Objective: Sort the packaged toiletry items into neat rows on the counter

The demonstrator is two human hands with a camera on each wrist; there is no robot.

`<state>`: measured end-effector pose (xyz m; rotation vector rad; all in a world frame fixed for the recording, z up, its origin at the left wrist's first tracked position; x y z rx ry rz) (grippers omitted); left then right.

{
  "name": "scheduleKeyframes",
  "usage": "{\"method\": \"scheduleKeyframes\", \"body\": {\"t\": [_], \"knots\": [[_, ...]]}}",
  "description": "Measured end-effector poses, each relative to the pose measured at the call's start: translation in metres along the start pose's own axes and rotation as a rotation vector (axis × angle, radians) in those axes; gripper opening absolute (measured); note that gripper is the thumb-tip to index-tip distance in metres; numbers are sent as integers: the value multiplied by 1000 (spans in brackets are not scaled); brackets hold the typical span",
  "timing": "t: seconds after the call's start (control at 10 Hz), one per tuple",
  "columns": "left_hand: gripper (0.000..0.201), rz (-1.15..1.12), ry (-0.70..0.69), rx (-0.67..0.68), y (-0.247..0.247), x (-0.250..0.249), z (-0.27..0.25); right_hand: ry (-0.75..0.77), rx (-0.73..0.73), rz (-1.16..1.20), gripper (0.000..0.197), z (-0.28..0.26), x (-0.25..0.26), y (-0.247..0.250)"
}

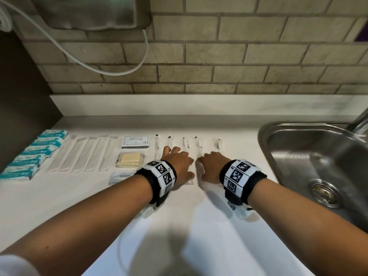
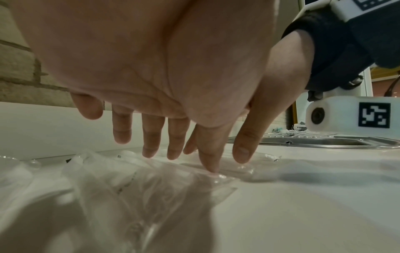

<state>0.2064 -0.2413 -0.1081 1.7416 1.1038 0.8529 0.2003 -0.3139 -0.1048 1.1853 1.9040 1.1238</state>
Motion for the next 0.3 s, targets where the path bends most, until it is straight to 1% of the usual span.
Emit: {"method": "scheduleKeyframes", "body": {"t": [0.2,0.3], "knots": [[53,-18,-7,-67,11,2,-6,-3,-20,-2,53,-2,3,7],[54,-78,-47,-118,26,2,-8,-7,-46,52,55,-1,5,19]]}}
Point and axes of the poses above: each hand's wrist, its own z-axis towards the middle knuckle, its own y-axis out of the back of the hand, x = y × z, the point moved 10 cm from there along z, towards the middle knuckle, and after that the axes turned 8 degrees about x, right-handed, at the moved point
